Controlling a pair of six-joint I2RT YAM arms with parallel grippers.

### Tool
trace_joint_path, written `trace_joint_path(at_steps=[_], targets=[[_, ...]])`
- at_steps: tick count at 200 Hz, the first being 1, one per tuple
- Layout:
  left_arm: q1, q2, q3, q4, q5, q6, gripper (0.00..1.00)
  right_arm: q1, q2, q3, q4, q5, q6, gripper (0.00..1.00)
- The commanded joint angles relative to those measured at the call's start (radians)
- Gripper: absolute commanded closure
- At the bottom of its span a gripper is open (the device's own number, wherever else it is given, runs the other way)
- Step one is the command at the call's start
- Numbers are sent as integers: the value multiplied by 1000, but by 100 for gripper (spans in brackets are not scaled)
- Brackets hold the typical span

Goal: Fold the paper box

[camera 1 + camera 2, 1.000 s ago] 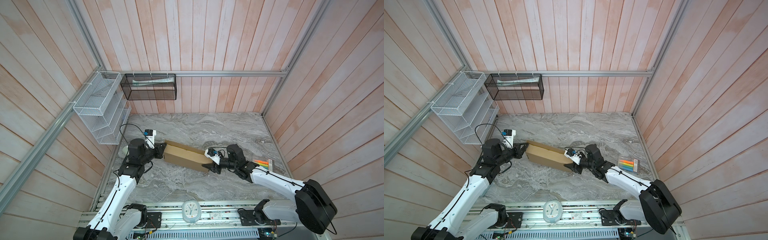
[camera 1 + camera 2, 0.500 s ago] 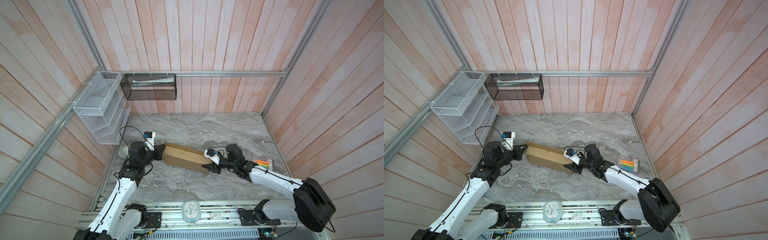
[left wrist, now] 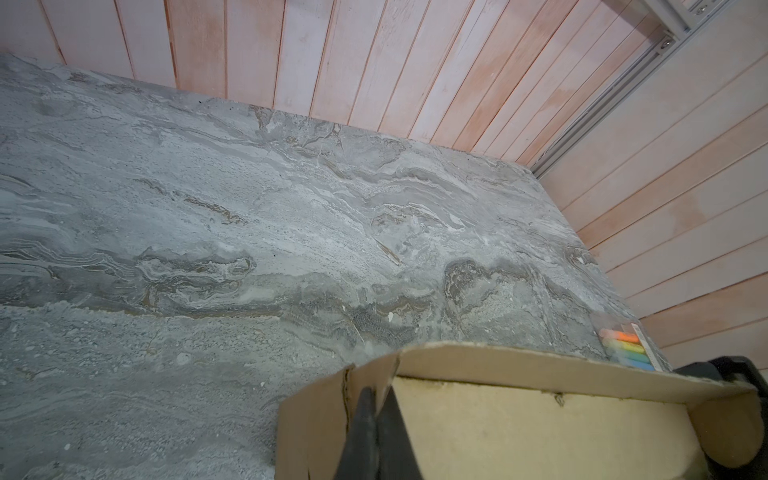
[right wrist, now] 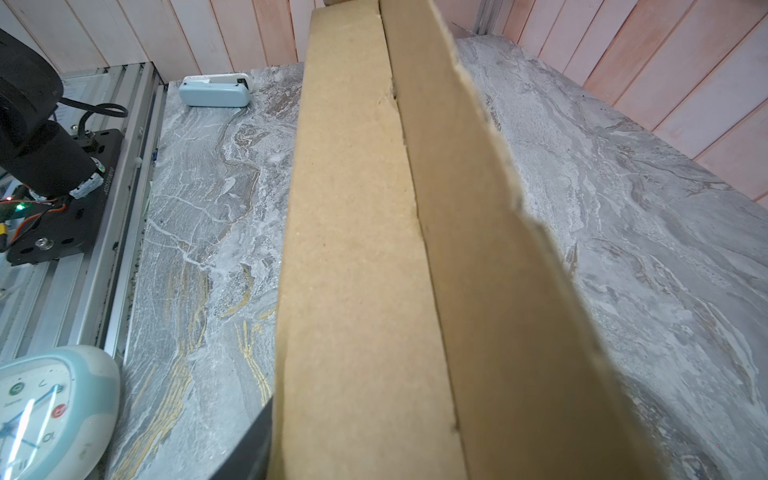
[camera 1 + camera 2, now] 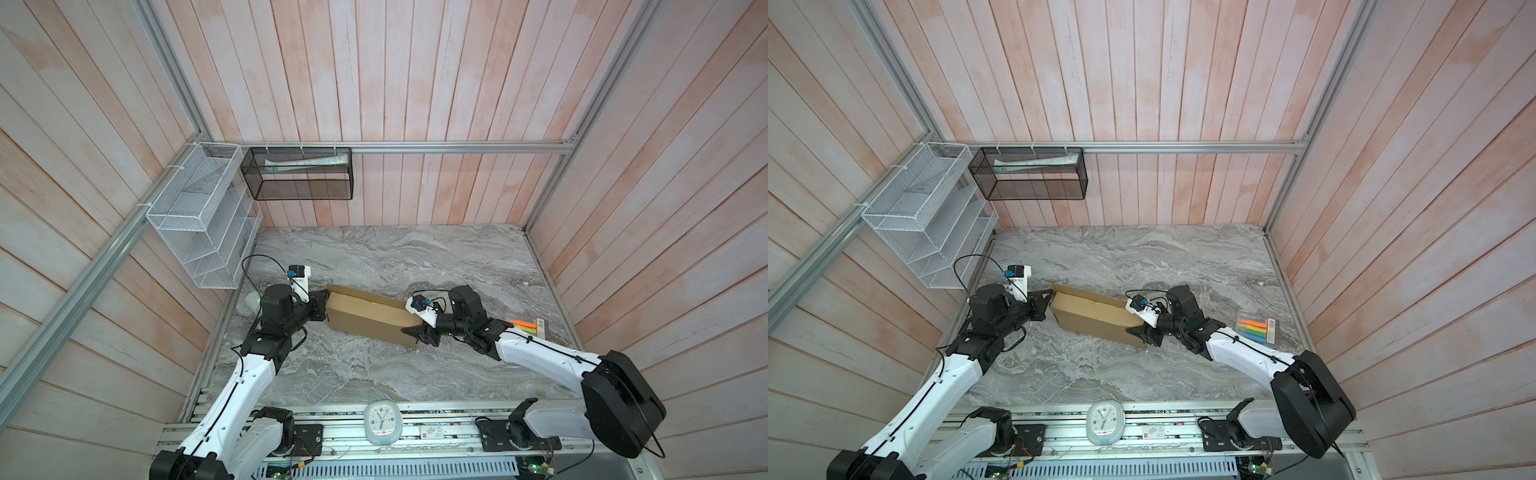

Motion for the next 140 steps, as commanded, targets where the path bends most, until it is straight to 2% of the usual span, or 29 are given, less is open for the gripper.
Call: trace_joint_path(at_steps=[1,20,87,140], targets=[[-15,13,-26,7,-10,-1,100,0,14,36,16,-32,-21,74],[-17,16,-28,7,-20,1,100,-1,17,37,17,-32,-24,72],[-19,8,-43,11,-42,9,100,0,23,37,22,-30,-27,56],[-20,15,-55,24,-49,8,100,1,30,32,20,-7,-34,48]])
